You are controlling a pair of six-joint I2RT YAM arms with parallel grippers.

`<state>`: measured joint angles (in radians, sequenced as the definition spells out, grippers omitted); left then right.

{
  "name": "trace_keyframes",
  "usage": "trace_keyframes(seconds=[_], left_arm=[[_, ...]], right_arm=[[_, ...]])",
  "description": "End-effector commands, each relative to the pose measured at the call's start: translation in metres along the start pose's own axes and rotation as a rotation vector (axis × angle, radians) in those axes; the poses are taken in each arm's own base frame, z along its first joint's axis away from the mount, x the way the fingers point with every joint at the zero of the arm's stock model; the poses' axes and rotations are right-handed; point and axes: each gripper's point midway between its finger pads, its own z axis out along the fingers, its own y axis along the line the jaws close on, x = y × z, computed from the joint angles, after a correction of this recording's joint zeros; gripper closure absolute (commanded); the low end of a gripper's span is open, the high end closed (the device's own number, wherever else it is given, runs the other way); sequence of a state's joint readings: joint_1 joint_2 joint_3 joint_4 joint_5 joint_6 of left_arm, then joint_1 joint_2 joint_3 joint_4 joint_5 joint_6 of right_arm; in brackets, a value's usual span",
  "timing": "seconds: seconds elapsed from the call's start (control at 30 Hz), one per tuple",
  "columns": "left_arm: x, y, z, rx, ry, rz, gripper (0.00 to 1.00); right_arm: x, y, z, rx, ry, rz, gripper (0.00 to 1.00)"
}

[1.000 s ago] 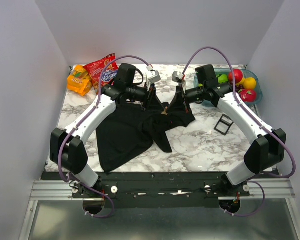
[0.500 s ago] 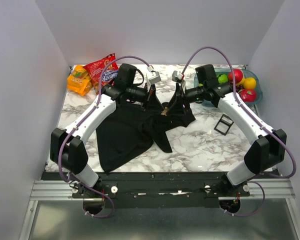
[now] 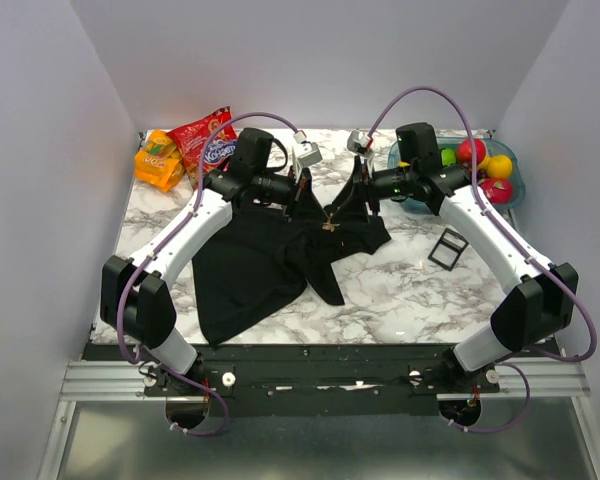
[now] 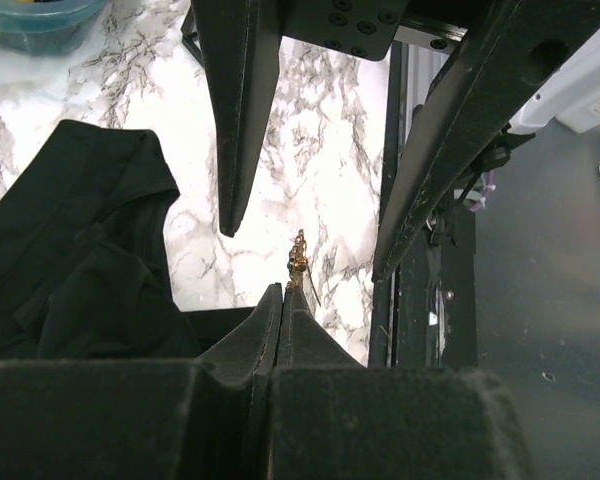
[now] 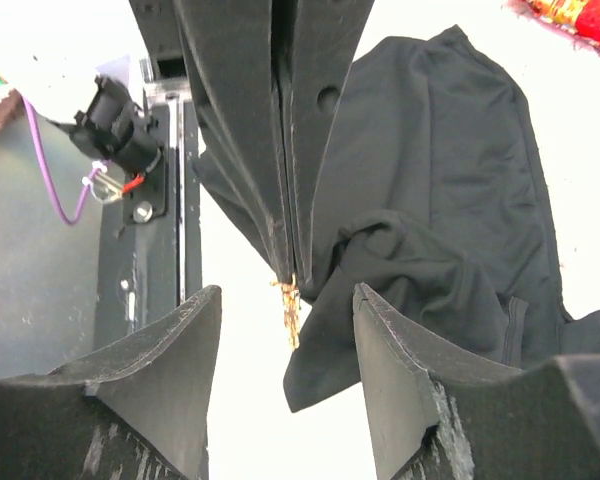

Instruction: Remove the brooch from the garment

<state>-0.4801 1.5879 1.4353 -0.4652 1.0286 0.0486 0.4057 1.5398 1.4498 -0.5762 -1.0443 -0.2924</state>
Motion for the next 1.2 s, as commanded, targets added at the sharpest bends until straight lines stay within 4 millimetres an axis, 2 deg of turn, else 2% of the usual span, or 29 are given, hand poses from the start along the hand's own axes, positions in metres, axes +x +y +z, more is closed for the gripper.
trace_keyframes(seconds=[0.0,0.2,0.5,0.73,0.93,1.07,1.17], left_arm=[[-0.008,-0.002,0.001,-0.002,-0.029,0.01,1.0],[-0.008,-0.002,0.002,-0.003,-0.032,-0.027,1.0],[-0.008,-0.001,0.003,-0.001,-0.036,-0.039,1.0],[-0.009,-0.002,0.004,0.011,-0.042,-0.054,1.0],[-0.012,-0.005,0.004,0.051,-0.061,-0.099,1.0],[-0.013,-0.005,0.004,0.066,-0.074,-0.124,1.0],[-0.012,-0.004,0.004,0.065,-0.073,-0.127,1.0]], right_arm=[[-0.012,0.0,-0.001,0.034,-0.034,0.012,0.38],[-0.008,-0.005,0.0,0.055,-0.022,0.002,0.42],[0.001,-0.001,0.004,0.047,0.005,-0.024,0.39],[0.004,-0.002,0.005,0.054,0.02,-0.06,0.52],[0.005,0.003,0.005,0.032,0.026,-0.104,0.58],[0.005,0.006,0.004,0.025,0.03,-0.118,0.56],[0.003,0.005,0.002,0.047,0.031,-0.109,0.48]])
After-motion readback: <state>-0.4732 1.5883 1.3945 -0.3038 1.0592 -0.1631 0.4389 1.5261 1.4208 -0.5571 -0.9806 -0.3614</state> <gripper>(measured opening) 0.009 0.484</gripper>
